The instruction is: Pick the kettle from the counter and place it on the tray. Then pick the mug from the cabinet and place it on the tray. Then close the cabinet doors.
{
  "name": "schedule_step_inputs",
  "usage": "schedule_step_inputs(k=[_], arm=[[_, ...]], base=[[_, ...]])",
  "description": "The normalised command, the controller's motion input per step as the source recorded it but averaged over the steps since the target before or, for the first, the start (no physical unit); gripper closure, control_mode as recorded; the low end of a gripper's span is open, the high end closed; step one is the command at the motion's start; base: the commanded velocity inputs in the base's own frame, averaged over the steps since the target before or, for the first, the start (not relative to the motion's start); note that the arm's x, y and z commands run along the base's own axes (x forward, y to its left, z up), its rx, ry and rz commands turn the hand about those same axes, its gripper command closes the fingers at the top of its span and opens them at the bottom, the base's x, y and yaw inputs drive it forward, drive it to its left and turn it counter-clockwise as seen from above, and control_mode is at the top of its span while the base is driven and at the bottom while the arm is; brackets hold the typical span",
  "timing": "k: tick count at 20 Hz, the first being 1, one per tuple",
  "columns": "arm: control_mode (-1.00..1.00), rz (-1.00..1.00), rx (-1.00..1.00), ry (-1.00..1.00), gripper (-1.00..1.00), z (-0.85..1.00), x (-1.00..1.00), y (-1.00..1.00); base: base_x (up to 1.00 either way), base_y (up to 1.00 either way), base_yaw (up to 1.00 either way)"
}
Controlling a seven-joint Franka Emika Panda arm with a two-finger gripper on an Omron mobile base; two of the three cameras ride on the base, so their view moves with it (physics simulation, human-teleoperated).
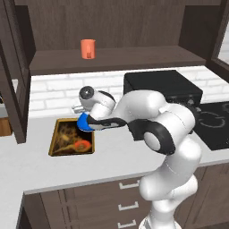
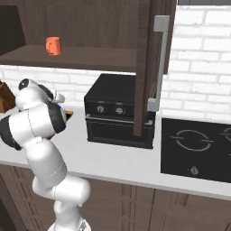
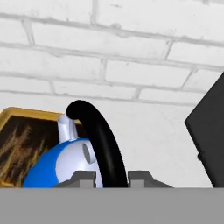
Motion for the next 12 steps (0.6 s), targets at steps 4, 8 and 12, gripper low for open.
schedule_step_inputs(k=[4, 8, 12], arm=[[-1.00, -0.10, 0.00, 0.00, 1.00, -0.12, 0.22, 0.53], [-1.00, -0.12, 0.00, 0.00, 1.00, -0.17, 0.16, 0.41], [-1.00, -0.10, 0.00, 0.00, 1.00, -0.24, 0.15, 0.25]], base=[[0.00, 0.00, 0.00], [0.00, 0.00, 0.00], [0.00, 0.00, 0.00]])
